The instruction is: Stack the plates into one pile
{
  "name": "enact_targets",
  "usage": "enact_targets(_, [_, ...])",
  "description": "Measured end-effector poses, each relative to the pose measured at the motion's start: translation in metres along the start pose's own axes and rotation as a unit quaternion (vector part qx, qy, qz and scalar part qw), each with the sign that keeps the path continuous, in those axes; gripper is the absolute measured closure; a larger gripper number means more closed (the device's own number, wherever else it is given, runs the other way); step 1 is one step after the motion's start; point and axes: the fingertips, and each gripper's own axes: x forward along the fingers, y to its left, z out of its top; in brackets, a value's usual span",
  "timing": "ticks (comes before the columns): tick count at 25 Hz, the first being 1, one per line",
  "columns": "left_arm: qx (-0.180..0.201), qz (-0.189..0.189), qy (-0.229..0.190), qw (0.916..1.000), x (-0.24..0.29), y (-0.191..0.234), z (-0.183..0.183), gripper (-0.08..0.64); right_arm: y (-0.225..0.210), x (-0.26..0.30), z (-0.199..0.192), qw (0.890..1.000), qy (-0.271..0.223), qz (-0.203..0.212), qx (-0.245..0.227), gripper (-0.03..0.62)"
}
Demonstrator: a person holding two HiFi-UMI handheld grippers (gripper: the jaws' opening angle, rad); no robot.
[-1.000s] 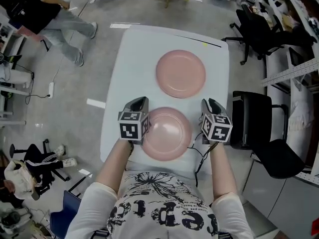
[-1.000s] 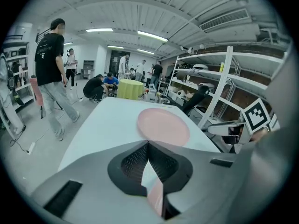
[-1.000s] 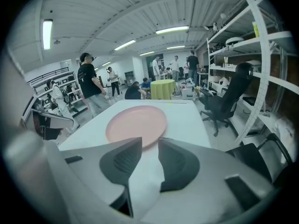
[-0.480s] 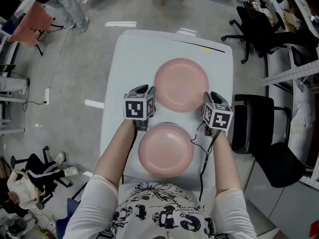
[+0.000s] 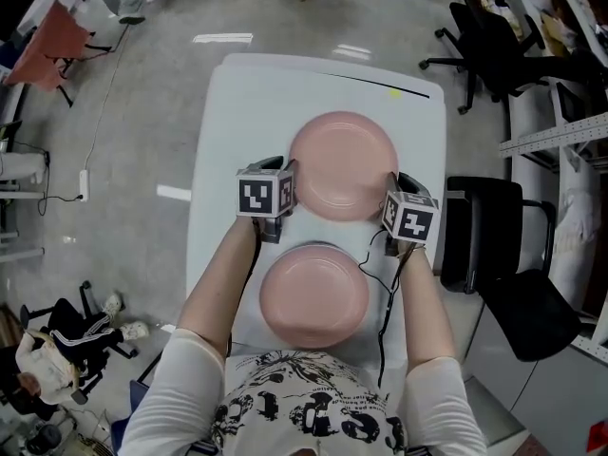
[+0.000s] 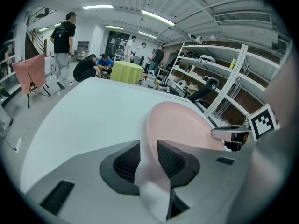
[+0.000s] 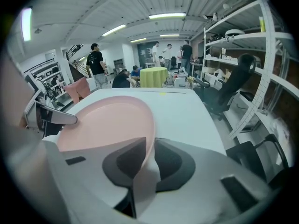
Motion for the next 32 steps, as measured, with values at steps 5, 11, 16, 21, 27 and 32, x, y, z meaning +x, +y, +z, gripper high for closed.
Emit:
enact_targets(5, [0.002, -0.020, 0.004, 0.9998, 0.008, -0.002, -0.003, 0.448, 0.001, 0.003, -0.001, 1.000, -0.004, 0.003, -0.003, 0.531])
enact_targets(11, [0.008, -0.033, 0.012, 0.9994, 0.005, -0.006, -0.006, 0.500, 0.006, -0.005, -0.003, 1.000, -0.010, 0.016, -0.008, 0.529])
enact_targets(16, [0.021, -0.037, 0.004, 0.9991, -0.009, -0.013, -0.003, 0.500, 0.007, -0.016, -0.007, 1.000, -0.012, 0.023, -0.002, 0.528])
enact_targets(21, [0.029, -0.027, -0.010, 0.9991, -0.041, -0.023, -0.006, 0.500, 0.013, -0.045, -0.007, 0.999, -0.027, 0.023, -0.004, 0.528])
enact_targets(27, [0.041, -0.027, -0.029, 0.9984, -0.088, -0.044, -0.021, 0.497, 0.021, -0.097, -0.016, 0.998, -0.048, 0.031, -0.007, 0.528])
enact_targets(32, [0.050, -0.017, -0.045, 0.9976, -0.133, -0.066, -0.044, 0.497, 0.024, -0.142, -0.036, 0.997, -0.060, 0.039, -0.013, 0.528])
